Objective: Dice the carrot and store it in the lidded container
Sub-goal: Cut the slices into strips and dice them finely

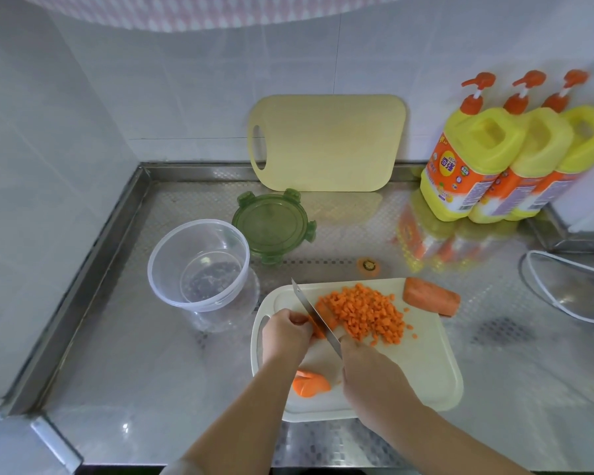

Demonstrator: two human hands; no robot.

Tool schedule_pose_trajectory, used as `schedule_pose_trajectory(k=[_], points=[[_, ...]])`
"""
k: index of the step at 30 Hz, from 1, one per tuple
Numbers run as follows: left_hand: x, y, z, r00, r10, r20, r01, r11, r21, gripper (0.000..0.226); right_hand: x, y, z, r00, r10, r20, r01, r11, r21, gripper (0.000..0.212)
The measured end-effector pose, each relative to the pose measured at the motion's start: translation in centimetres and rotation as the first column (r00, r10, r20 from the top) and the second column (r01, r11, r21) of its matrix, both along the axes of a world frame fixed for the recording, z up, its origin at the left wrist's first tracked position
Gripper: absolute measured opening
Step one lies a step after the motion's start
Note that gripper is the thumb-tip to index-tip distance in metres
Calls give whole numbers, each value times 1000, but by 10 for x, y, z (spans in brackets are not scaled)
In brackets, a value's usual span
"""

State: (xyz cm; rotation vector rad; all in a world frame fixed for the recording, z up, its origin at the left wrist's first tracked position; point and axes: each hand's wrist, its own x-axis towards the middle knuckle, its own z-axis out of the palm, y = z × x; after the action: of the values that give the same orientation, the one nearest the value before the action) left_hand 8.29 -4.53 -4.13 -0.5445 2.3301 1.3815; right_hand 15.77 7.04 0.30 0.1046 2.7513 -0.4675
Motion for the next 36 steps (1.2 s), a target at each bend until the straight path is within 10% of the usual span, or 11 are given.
schedule_pose_trajectory(k=[14,22,36], points=[[-1,1,0,999,-26,27,26,1000,1,19,-7,4,-13,987,-72,143,84,993,-79,27],[0,-2,-2,999,-18,32,19,1000,-20,14,-3,6,2,998,-52,-22,50,994,-95,11],[1,-4,-3,1000,-8,23,10,999,-54,10,-2,-1,-10,997,-29,-73,25,998,-54,47]])
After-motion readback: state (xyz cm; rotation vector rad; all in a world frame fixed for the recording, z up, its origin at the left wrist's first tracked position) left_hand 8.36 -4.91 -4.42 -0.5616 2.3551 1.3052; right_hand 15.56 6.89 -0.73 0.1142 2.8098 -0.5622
